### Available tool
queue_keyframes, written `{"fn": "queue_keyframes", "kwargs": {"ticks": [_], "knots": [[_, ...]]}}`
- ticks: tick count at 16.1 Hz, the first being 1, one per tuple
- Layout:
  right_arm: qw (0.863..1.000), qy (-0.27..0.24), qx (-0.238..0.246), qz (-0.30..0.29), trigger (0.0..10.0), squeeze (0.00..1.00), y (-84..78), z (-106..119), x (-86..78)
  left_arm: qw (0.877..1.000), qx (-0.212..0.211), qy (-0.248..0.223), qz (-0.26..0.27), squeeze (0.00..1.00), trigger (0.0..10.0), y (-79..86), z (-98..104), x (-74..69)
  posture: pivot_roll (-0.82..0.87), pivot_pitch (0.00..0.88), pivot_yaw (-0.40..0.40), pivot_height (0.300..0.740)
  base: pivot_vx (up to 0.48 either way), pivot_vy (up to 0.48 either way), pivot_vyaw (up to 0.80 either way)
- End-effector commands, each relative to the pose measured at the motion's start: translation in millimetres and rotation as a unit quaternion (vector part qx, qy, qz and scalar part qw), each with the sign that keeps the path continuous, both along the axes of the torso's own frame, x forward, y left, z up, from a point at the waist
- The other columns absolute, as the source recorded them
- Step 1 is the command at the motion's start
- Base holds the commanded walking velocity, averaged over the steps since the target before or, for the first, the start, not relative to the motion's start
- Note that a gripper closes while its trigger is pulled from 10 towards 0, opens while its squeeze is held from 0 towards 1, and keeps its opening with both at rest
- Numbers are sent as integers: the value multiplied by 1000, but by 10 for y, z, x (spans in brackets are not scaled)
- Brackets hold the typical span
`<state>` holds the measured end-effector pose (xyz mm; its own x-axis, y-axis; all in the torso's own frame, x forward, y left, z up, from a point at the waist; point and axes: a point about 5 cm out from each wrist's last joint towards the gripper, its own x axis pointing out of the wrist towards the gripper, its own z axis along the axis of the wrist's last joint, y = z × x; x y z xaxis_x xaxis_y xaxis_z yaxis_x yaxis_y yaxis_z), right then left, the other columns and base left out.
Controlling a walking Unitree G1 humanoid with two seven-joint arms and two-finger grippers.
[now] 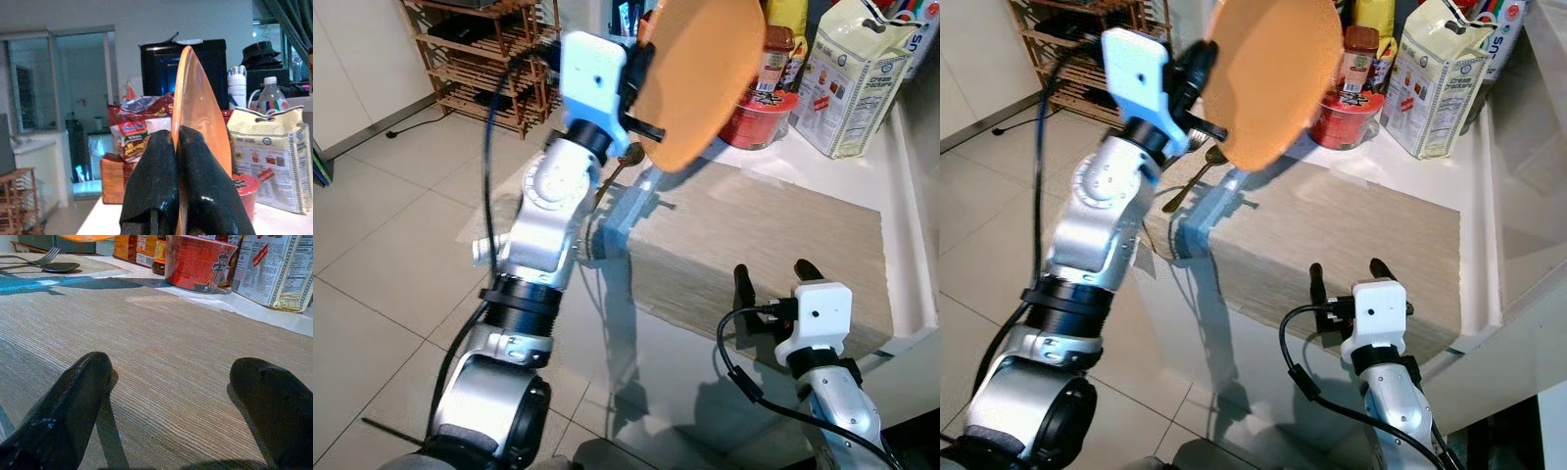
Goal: Setting the table
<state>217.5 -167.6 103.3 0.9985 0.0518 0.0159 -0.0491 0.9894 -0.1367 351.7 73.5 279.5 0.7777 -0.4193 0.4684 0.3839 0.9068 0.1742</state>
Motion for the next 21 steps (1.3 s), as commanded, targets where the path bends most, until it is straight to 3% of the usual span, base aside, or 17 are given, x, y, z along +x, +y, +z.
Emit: {"fn": "queue_keyframes", "kwargs": {"ticks": [1,7,12,15,17,21], "knots": [[1000,9,-6,-1,10000,0,-9,-39,10,1000,-5,-12,11,0,0,83,62,-20,-90,6,-9,740,0,0,0],[1000,6,-7,1,10000,0,-8,-46,42,998,-4,37,49,0,0,421,-101,-35,-74,0,-9,740,0,0,0],[1000,5,-8,6,10000,0,5,-67,77,999,-29,24,36,0,0,388,-36,-134,-60,0,-12,740,0,0,0],[1000,5,-9,8,10000,0,6,-77,85,997,-35,8,75,0,0,503,7,-137,-59,0,-11,740,0,0,0],[1000,6,-11,9,10000,0,-3,-105,84,990,-52,7,130,0,0,672,18,-106,-59,0,-14,740,0,0,0],[1000,11,-13,9,10000,0,2,-145,72,980,-58,-10,192,0,0,837,53,-115,-54,0,-15,740,0,0,0]]}}
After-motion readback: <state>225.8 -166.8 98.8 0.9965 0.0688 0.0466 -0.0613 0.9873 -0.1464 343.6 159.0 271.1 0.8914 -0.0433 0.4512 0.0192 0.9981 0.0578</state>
